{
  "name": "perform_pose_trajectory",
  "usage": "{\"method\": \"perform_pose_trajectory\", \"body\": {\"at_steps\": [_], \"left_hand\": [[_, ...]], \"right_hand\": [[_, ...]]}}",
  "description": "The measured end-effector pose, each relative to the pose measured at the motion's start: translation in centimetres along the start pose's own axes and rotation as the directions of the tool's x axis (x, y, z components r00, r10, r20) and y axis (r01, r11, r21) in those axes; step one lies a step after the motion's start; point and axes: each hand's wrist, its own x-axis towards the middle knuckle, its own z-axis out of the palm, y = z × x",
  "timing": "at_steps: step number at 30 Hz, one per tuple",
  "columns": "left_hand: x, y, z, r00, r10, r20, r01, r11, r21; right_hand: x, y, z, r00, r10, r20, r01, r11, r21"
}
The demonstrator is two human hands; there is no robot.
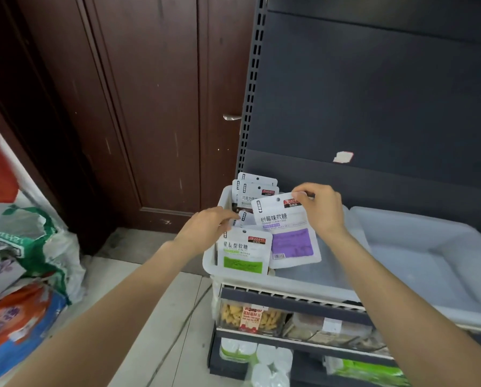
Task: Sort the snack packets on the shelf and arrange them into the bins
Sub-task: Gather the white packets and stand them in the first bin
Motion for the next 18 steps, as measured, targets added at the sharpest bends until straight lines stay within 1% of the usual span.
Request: {"method": "perform_pose_trajectory", "body": {"at_steps": [2,6,13,15,18], "left_hand": [[0.2,-0.2,-0.5,0.999,-0.029,0.021,0.027,0.998,0.065],[0.6,-0.1,-0.4,0.992,-0.124,-0.02,0.125,0.987,0.103],[1.1,0.1,-0.4,0.99,-0.138,-0.026,0.14,0.984,0.106],[1.1,0.1,-0.5,0.991,-0.132,-0.027,0.135,0.983,0.121],[1.3,0.7,-0.1,0.994,-0.108,0.027,0.102,0.979,0.177]], "right_hand": [[0.3,0.1,-0.4,0.999,0.035,-0.033,-0.037,0.998,-0.041],[0.8,1.0,-1.1,0.994,0.071,-0.084,-0.076,0.996,-0.051],[0.8,1.3,0.3,0.998,0.06,-0.019,-0.059,0.996,0.07],[1.3,1.8,1.0,0.997,0.071,-0.007,-0.07,0.997,0.035],[2.0,3.5,1.6,0.992,0.128,0.003,-0.128,0.989,-0.08]]}}
